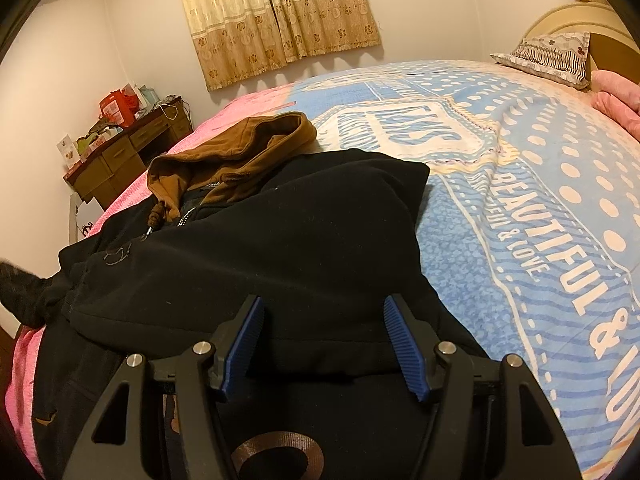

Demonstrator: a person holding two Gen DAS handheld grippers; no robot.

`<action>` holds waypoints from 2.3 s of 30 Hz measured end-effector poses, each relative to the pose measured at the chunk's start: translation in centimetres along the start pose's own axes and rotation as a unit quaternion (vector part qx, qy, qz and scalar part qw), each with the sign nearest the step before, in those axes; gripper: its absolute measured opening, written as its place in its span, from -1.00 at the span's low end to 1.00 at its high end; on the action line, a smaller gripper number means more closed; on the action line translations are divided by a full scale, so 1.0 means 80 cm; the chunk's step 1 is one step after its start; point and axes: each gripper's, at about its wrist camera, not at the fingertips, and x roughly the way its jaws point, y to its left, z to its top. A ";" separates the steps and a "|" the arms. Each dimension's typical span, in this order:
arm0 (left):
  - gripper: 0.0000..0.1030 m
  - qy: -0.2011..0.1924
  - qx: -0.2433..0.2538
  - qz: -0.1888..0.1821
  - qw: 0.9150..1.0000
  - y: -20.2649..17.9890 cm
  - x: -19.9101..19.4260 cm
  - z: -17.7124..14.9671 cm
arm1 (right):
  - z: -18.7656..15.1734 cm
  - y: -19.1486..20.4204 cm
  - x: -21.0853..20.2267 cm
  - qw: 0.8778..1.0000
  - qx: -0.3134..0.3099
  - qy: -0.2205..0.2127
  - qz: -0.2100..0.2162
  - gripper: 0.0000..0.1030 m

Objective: Fold large clothes

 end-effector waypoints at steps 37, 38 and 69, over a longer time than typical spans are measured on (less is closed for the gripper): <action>0.96 0.093 0.192 -0.111 0.971 -0.107 -0.103 -0.126 | -0.012 0.036 -0.049 0.964 0.070 0.029 0.255 0.57; 0.96 0.093 0.179 -0.103 0.974 -0.097 -0.101 -0.119 | -0.015 0.050 -0.040 0.965 0.056 0.044 0.252 0.58; 0.96 0.121 0.116 -0.063 0.984 -0.139 0.016 -0.099 | 0.008 0.009 -0.068 0.952 0.117 -0.008 0.282 0.99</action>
